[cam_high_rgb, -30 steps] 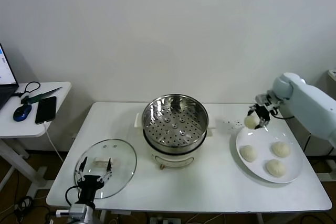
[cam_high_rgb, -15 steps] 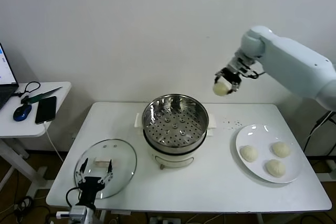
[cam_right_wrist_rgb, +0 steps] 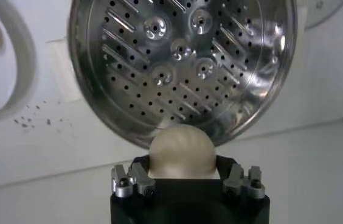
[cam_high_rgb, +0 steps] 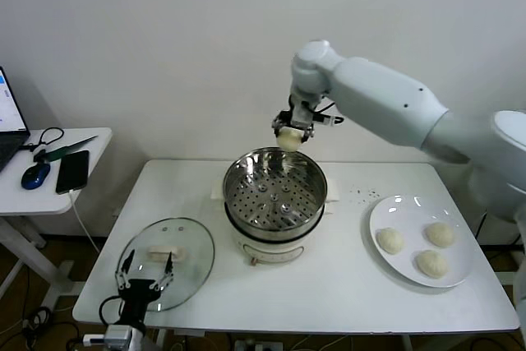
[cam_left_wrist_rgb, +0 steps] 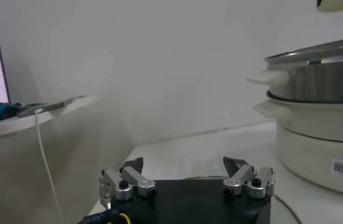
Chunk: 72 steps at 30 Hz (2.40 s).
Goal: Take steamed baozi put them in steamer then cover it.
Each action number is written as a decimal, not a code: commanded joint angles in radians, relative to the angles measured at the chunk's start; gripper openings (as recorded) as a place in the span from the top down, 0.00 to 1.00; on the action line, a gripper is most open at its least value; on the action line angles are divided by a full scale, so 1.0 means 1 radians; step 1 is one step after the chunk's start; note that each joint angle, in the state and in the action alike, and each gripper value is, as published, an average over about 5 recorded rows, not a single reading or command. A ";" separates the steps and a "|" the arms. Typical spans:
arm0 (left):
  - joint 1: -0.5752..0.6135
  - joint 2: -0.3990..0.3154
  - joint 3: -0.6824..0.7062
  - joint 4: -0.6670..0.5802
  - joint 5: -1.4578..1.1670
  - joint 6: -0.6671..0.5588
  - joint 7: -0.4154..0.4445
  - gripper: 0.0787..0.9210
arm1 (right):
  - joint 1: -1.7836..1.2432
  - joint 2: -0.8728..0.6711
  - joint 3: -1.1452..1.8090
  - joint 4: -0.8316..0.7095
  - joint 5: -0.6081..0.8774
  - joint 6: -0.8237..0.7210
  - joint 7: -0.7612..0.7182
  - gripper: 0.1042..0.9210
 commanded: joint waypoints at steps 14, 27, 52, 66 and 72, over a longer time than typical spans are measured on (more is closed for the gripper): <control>0.002 -0.001 -0.007 -0.005 -0.017 0.002 -0.012 0.12 | -0.194 0.081 0.052 -0.052 -0.221 0.062 0.030 0.25; -0.002 0.003 -0.004 -0.006 -0.022 0.005 -0.013 0.12 | -0.185 0.077 0.044 -0.051 -0.197 0.022 0.031 0.16; -0.007 0.009 0.029 -0.030 -0.095 0.000 0.007 0.12 | 0.366 -0.597 -0.522 0.300 0.845 -0.613 0.160 0.12; -0.004 0.011 0.029 -0.035 -0.099 0.017 0.015 0.12 | -0.096 -0.838 -0.302 0.305 0.826 -0.876 0.100 0.12; -0.003 0.010 0.024 -0.033 -0.097 0.020 0.014 0.12 | -0.338 -0.801 -0.082 0.215 0.718 -0.859 0.088 0.12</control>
